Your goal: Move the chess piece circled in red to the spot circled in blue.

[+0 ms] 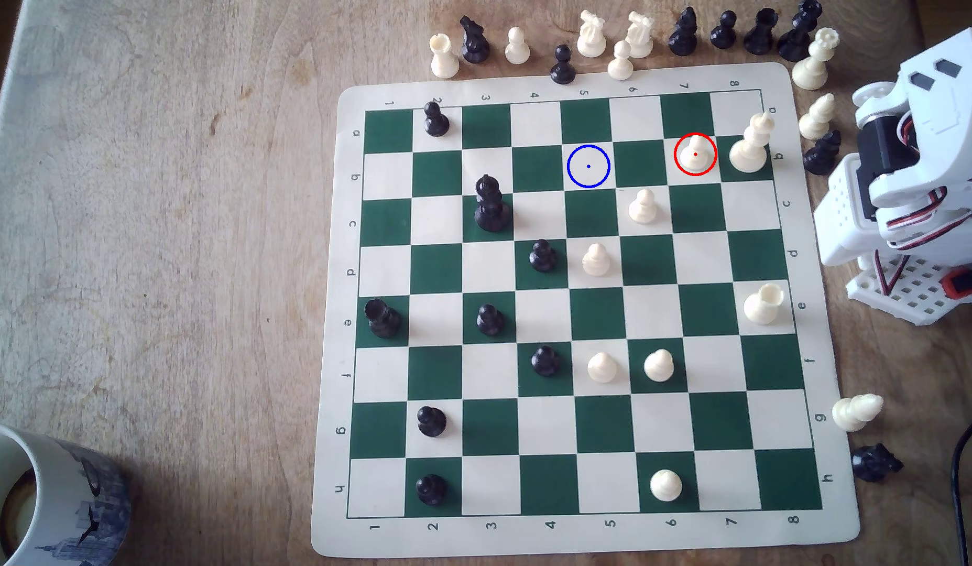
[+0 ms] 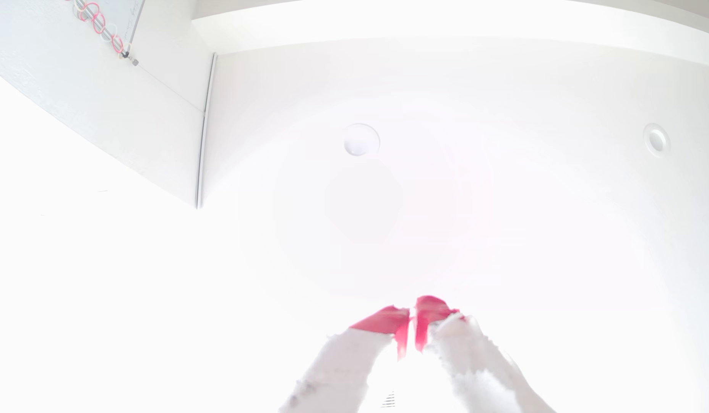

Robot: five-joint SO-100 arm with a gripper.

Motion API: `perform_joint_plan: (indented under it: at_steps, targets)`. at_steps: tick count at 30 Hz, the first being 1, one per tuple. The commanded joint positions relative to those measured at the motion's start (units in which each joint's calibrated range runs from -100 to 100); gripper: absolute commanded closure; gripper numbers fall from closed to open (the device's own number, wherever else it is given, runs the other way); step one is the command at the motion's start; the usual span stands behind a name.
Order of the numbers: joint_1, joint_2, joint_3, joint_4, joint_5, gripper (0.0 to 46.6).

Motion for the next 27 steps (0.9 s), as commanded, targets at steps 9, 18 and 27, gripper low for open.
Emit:
perform_joint_plan:
  at_steps: [9, 18, 27]
  targets:
    - [8.4, -0.3, 0.4, 23.3, 0.1, 46.4]
    - [13.4, -0.3, -11.8, 69.7, -0.2, 46.4]
    - [18.5, -0.3, -24.6, 109.3, -7.6, 46.4]
